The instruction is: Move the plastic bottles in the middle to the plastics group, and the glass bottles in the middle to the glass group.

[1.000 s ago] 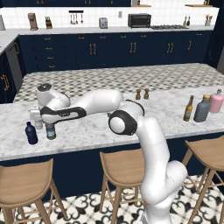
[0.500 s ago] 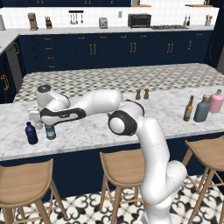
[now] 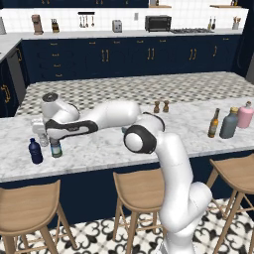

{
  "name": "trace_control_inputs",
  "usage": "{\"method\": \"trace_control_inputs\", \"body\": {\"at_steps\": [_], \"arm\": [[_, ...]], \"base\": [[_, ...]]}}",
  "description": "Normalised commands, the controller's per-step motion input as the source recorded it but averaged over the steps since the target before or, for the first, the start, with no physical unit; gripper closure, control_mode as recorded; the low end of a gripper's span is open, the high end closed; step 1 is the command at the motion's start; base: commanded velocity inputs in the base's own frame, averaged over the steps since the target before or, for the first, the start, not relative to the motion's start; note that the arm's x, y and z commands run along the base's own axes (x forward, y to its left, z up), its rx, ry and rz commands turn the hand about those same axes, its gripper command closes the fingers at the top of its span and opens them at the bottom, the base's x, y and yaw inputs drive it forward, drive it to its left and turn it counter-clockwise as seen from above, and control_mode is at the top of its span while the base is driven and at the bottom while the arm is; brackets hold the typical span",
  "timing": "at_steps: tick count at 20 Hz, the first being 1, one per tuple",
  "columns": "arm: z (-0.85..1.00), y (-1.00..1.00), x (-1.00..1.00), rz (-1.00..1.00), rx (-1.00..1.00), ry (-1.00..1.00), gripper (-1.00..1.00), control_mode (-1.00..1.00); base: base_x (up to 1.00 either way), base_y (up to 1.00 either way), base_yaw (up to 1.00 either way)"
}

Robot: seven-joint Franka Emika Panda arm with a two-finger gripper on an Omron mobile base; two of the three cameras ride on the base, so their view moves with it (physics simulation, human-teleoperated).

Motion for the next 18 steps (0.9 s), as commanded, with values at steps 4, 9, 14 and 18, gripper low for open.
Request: {"method": "trace_control_inputs", "body": {"at_steps": [4,9,14,18], "arm": [[0.33,-0.19,0.01,0.0,0.03,0.0,-1.0,-1.0],[0.35,-0.57,-0.02,-0.05,0.01,0.0,-1.0,-1.0],[0.12,-0.95,-0.12,-0.05,0.0,0.0,-1.0,-1.0],[0.17,-1.0,-0.1,0.0,0.03,0.0,-1.0,-1.0]], "base": [[0.0,0.0,0.0],[0.0,0.0,0.0],[0.0,0.0,0.0],[0.0,0.0,0.0]]}}
